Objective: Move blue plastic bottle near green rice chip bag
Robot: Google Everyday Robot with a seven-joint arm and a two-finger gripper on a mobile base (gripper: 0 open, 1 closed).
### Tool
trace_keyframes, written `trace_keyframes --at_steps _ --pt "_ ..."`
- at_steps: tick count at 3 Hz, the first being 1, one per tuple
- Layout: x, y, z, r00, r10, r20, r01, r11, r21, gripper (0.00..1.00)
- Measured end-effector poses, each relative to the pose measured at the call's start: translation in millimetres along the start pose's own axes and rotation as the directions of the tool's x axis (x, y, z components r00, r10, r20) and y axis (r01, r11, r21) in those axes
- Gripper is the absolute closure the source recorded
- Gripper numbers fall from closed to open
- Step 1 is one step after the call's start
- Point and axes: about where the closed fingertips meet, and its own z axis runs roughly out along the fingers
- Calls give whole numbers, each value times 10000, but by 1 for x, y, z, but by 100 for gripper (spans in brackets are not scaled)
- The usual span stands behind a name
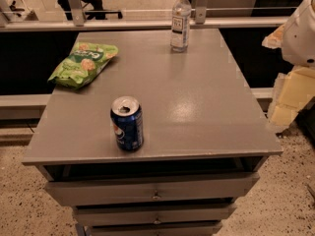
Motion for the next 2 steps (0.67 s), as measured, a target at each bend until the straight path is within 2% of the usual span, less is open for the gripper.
trace_keyframes --at_steps 1,2 --pt "0 0 0 10000 0 1 0 10000 2 0" --pt "-3 -22 9 9982 229 553 -253 9988 425 0"
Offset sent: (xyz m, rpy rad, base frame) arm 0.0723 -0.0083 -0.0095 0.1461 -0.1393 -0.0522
